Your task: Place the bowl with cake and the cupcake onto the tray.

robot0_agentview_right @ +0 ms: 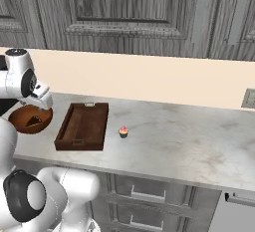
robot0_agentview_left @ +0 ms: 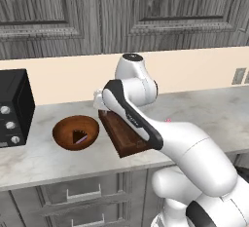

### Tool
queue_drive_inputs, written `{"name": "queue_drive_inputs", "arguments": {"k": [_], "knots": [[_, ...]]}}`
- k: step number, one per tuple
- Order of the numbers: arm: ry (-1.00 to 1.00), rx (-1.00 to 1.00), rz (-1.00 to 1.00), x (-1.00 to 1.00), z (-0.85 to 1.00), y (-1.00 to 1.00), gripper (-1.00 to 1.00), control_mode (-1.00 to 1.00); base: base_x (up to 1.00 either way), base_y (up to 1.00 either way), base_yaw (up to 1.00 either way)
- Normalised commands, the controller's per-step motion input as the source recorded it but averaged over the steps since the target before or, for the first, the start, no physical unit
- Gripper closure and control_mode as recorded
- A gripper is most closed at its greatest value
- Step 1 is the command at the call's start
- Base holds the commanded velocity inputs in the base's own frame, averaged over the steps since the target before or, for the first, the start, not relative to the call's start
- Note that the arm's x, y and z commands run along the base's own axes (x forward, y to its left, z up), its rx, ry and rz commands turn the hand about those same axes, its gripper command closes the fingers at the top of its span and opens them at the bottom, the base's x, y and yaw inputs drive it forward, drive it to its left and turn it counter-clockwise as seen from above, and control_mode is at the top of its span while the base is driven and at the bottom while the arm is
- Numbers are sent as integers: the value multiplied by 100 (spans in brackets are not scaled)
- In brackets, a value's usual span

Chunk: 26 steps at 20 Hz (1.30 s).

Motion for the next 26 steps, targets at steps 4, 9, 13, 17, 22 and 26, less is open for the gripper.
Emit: {"name": "queue_drive_inputs", "arguments": {"k": [4, 9, 13, 17, 22, 26], "knots": [[0, 12, -8, 0, -9, 14, -100, -100, 0, 0, 0], [0, 9, -6, 3, -1, 12, -100, -100, 0, 0, 0], [0, 4, -5, 9, 0, 14, -100, -100, 0, 0, 0], [0, 0, -1, 14, -3, 3, -100, -100, 0, 0, 0], [0, 0, 0, 29, -4, 0, -100, -100, 0, 0, 0], [0, 0, -1, 25, -10, 3, -100, -100, 0, 0, 0]]}}
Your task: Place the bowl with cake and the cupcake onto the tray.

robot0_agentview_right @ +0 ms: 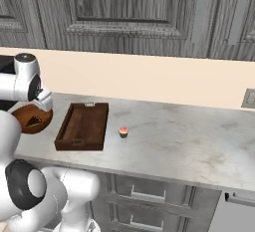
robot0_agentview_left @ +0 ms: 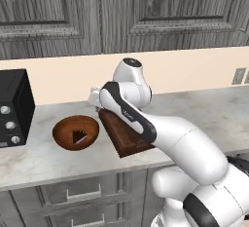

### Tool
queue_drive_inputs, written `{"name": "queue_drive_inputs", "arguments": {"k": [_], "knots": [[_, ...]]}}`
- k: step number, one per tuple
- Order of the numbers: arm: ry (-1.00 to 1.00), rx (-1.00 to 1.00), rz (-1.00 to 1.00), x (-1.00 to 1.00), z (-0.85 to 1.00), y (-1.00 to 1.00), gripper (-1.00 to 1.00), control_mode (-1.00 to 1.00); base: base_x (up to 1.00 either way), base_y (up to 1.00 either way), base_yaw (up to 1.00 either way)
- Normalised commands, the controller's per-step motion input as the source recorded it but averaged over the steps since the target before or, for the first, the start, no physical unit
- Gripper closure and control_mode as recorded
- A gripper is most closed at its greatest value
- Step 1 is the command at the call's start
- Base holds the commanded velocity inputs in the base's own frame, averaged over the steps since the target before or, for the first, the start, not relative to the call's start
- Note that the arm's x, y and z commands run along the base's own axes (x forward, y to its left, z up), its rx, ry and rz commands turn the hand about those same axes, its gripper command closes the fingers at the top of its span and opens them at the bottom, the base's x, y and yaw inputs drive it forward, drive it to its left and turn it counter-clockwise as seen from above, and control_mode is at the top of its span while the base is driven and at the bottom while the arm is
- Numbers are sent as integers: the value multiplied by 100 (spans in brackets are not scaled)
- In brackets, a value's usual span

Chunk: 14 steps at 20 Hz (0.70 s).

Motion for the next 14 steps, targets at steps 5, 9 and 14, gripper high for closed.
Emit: {"name": "queue_drive_inputs", "arguments": {"k": [5, 9, 14], "knots": [[0, 0, -2, 24, -12, 8, -100, -100, 0, 0, 0], [0, 0, -2, 25, -12, 6, -100, -100, 0, 0, 0], [0, 0, -2, 15, -13, 2, -100, -100, 0, 0, 0]]}}
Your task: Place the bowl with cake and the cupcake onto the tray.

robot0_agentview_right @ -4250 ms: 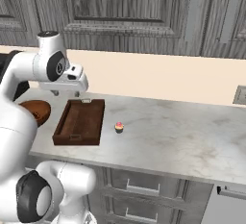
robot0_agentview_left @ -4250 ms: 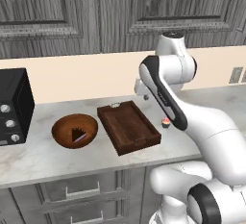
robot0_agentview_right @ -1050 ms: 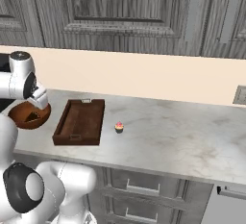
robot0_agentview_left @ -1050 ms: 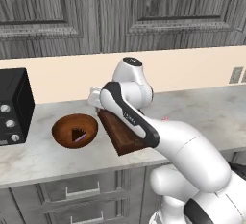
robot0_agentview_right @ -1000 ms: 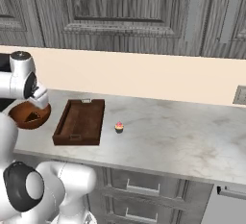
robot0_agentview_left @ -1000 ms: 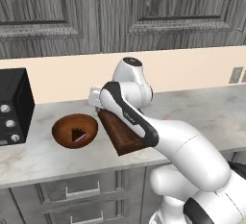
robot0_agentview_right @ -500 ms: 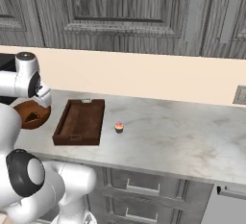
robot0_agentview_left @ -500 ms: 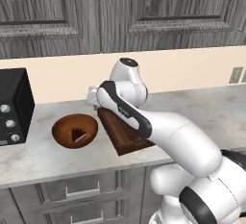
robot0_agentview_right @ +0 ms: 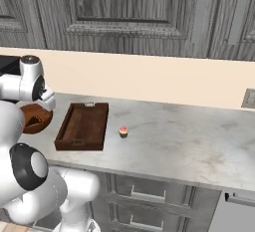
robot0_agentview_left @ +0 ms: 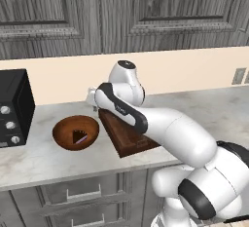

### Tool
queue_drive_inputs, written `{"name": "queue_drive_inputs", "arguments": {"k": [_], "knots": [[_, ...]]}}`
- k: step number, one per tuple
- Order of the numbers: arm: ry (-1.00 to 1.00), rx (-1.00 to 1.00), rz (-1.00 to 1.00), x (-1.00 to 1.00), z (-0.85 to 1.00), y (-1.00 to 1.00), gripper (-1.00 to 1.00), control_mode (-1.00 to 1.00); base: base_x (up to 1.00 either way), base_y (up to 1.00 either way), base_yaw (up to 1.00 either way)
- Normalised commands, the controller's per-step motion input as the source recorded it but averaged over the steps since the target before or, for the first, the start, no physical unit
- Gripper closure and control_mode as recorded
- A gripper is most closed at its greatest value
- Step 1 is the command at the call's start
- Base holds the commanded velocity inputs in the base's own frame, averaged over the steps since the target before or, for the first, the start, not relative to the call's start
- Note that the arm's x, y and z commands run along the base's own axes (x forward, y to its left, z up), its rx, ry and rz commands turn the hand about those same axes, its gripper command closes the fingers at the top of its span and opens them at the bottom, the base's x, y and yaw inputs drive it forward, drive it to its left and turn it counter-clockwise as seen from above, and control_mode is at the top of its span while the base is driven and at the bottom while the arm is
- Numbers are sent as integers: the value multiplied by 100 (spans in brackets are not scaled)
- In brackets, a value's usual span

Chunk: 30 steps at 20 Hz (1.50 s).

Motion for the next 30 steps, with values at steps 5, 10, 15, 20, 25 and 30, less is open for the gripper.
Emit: {"name": "queue_drive_inputs", "arguments": {"k": [5, 10, 15, 20, 25, 30], "knots": [[0, 0, 0, 1, -18, 0, -100, -100, 0, 0, 0], [0, 0, 0, 3, -28, 0, -100, -100, 0, 0, 0], [0, 0, -2, 11, -24, 2, -100, -100, 0, 0, 0], [0, 0, -4, 20, -15, 8, -100, -100, 0, 0, 0], [0, 0, -4, 22, -18, 16, -100, -100, 0, 0, 0], [0, 0, -3, 17, -16, 8, -100, -100, 0, 0, 0]]}}
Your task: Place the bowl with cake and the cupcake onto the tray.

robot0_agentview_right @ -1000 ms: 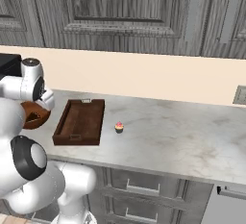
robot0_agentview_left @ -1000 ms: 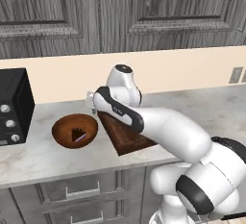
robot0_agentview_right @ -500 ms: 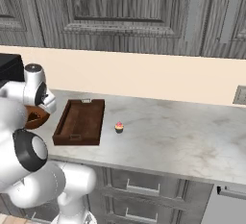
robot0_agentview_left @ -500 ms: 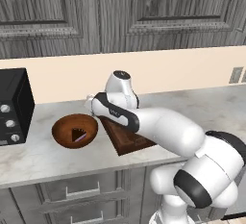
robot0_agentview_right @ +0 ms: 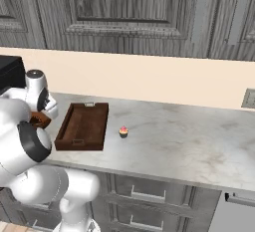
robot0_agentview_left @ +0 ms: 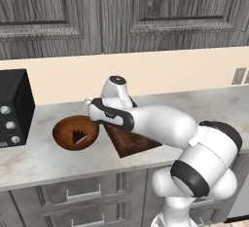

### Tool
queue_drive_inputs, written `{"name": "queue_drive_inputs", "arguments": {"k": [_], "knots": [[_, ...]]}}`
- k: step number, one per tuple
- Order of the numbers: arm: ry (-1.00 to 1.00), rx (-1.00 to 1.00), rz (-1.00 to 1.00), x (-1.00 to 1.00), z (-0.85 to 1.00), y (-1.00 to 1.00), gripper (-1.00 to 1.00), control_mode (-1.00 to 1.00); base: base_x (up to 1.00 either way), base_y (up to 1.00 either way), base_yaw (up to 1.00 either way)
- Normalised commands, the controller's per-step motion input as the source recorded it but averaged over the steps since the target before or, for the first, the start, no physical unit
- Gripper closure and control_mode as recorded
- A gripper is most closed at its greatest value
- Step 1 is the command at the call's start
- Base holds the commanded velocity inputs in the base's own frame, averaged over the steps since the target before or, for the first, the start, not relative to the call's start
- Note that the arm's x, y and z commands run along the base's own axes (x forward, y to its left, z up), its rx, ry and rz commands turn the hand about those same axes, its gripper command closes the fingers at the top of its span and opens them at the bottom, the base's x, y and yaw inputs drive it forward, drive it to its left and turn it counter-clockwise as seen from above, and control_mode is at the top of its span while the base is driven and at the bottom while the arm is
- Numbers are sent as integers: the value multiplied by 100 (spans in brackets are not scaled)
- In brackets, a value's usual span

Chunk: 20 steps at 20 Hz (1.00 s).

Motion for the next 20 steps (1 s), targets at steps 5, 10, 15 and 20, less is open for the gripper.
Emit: {"name": "queue_drive_inputs", "arguments": {"k": [5, 10, 15, 20], "knots": [[0, 0, -1, 8, -23, 2, -100, -100, 0, 0, 0], [0, 0, 0, 2, -27, 0, -100, -100, 0, 0, 0], [0, 0, 0, 0, -26, 0, -100, -100, 0, 0, 0], [0, 0, 0, 1, -21, 2, -100, -100, 0, 0, 0]]}}
